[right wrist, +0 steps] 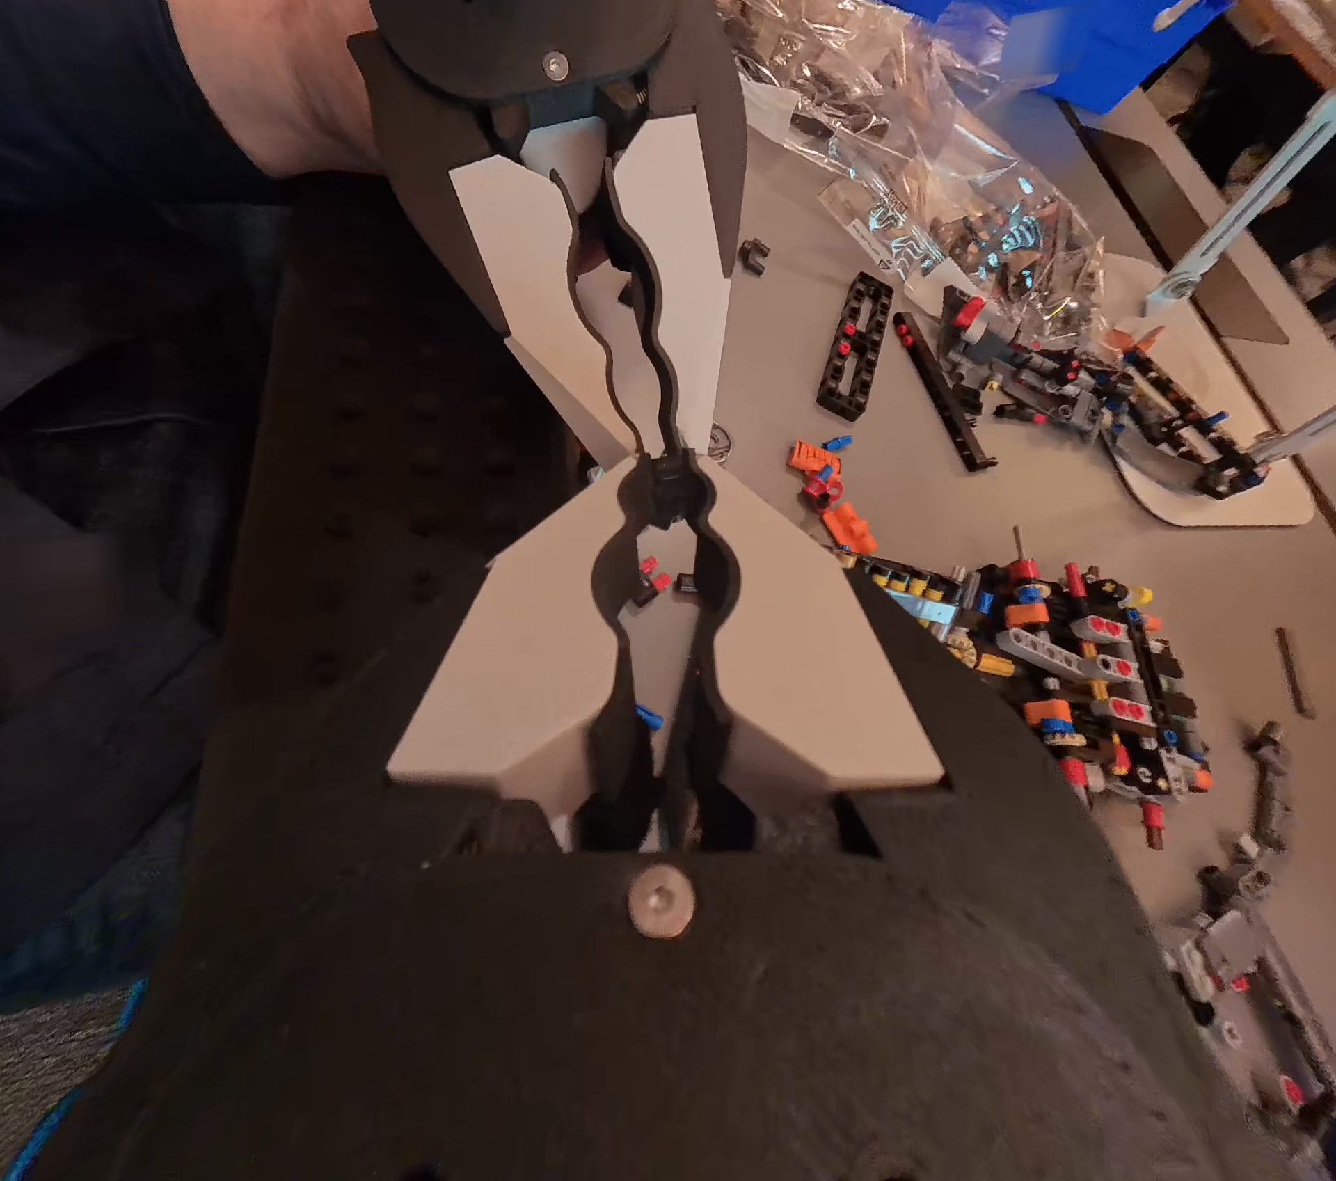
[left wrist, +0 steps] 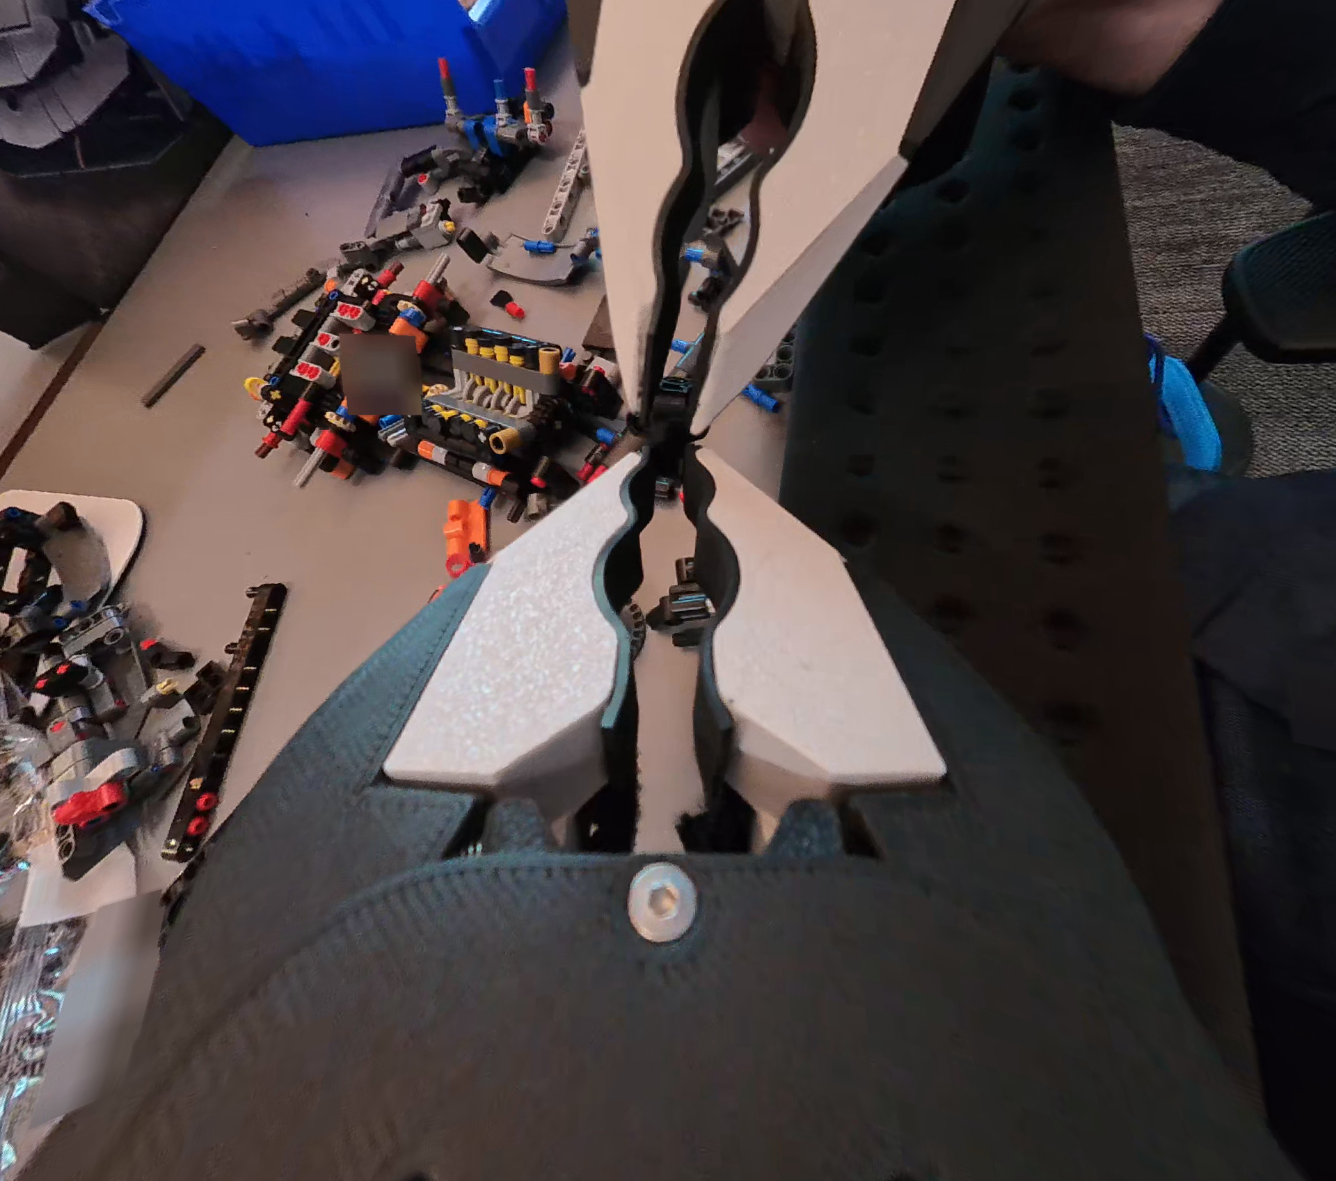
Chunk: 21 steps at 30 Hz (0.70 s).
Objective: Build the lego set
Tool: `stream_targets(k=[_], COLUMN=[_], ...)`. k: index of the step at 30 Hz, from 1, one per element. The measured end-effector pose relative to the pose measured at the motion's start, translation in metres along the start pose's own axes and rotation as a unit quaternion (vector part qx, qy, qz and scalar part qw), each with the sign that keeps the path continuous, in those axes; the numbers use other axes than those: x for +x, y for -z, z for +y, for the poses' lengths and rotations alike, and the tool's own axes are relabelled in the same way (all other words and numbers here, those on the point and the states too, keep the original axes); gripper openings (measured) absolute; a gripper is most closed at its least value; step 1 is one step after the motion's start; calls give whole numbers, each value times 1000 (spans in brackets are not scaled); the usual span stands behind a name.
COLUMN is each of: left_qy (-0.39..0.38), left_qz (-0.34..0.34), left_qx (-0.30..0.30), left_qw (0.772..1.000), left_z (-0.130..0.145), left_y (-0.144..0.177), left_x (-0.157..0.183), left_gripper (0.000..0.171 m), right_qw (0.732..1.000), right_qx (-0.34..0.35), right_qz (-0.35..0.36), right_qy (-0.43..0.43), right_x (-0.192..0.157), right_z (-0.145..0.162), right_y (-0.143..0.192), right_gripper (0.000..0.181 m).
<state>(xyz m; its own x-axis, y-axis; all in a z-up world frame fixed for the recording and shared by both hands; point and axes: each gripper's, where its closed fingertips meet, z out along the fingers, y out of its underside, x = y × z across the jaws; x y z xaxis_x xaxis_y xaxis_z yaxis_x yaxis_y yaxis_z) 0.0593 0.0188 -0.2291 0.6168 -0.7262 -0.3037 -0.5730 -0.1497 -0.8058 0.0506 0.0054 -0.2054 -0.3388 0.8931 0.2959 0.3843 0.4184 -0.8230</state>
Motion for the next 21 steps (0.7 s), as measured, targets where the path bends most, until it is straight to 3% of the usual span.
stream_targets(k=[4, 9, 17, 18, 19, 21], left_qy=[-5, -25, -14, -10, -9, 21], left_qz=[-6, -7, 0, -20, -29, -19], left_qx=[8, -14, 1, -41, -52, 12], left_qw=[1000, 1000, 1000, 999, 998, 1000], left_z=[-2, 3, 0, 15, 23, 3], left_y=[2, -3, 1, -1, 1, 11], left_x=[-1, 3, 2, -5, -10, -12], left_gripper=[5, 5, 5, 5, 5, 5], right_qw=[1000, 999, 999, 998, 998, 996], right_qx=[-1, -32, -35, -54, -43, 31], right_qz=[1, -7, -21, -8, -2, -18], right_qy=[-11, -5, -20, -21, -34, -84], right_x=[1, -2, 0, 6, 12, 19], right_z=[0, 9, 16, 24, 26, 14], right_y=[0, -2, 13, 20, 31, 50], right_gripper=[16, 7, 5, 5, 5, 5])
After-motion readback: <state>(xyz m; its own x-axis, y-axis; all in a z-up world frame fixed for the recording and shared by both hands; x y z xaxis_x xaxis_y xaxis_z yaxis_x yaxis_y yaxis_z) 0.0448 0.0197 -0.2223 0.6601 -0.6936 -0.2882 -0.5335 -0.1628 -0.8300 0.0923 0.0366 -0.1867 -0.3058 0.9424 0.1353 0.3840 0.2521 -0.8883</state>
